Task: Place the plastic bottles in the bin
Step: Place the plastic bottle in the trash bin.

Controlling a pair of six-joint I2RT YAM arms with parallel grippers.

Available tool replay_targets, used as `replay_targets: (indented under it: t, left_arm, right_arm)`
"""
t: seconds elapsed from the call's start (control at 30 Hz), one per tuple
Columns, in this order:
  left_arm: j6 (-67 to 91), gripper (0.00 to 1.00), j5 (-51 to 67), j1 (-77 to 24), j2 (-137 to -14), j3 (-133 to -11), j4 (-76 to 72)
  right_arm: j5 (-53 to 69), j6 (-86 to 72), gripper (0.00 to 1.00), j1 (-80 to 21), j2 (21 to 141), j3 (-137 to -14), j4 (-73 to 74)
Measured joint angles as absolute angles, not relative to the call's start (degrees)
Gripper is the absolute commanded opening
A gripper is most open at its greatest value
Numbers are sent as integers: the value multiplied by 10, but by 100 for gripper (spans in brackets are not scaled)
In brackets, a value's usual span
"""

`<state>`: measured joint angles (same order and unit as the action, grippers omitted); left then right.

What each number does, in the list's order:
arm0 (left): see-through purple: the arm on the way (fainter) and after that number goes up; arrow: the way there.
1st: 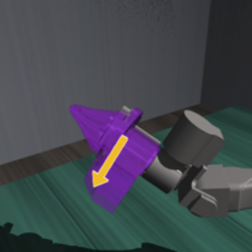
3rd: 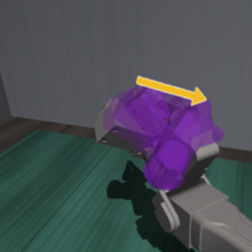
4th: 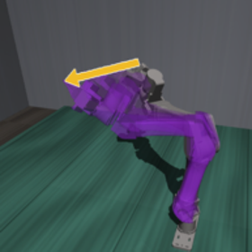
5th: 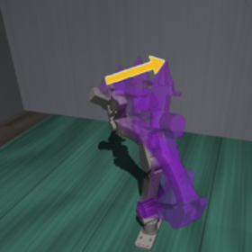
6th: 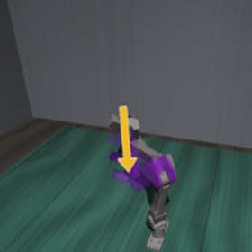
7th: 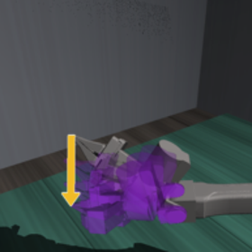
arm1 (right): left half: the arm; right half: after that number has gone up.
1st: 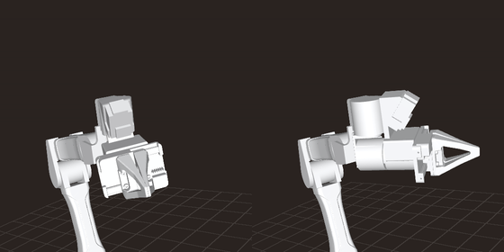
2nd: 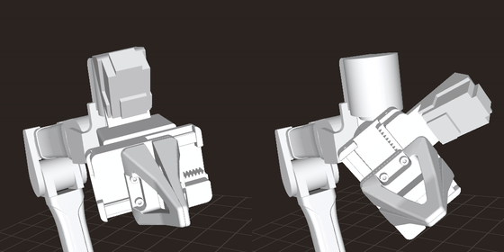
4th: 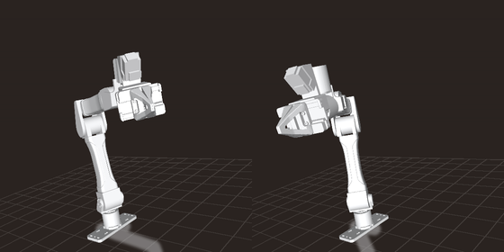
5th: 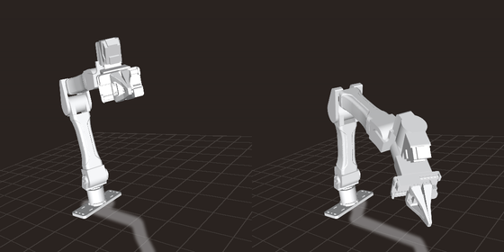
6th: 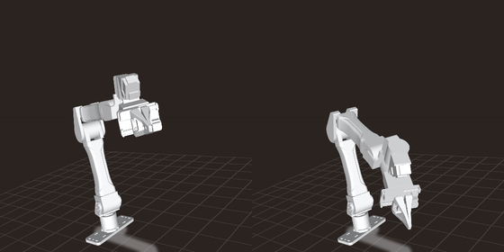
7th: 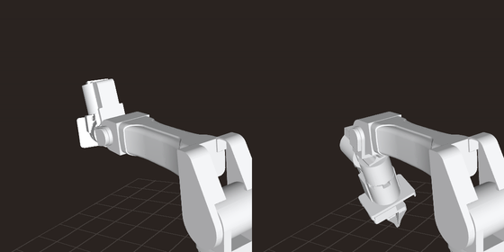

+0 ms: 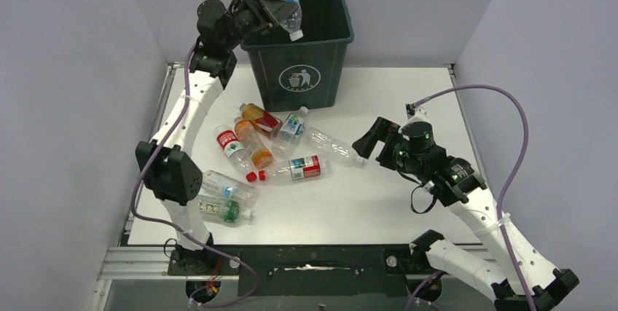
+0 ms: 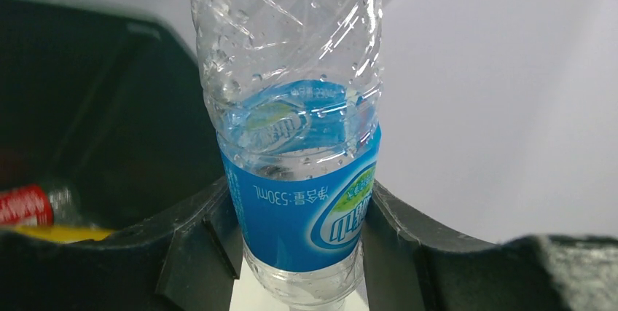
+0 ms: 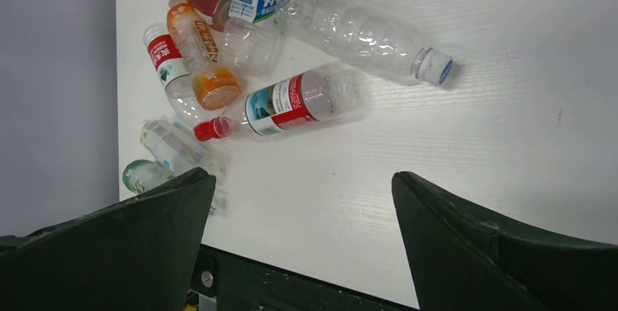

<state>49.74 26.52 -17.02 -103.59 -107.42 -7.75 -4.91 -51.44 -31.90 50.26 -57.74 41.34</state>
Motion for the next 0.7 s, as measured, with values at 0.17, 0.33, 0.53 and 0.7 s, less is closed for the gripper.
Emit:
replay_targets:
  t: [0.17,0.33,0.53,0.7]
  left_arm:
    - [510,47,257,-156,-1141,-1235,-90]
    - [506,57,256,-149,-1220,-1364,-79]
    - [490,80,257,-124,-1244,-1376,-46]
    - [476,82,259,-104,-1274,-1398,2]
  right_arm:
    - [-46,-515,98,-318,489,-557,420]
    - [-45,-514,98,-315,485,-556,423]
    - [-43,-514,98,-312,485,-553,425]
    - [-38,-514,98,-311,486,-544,425]
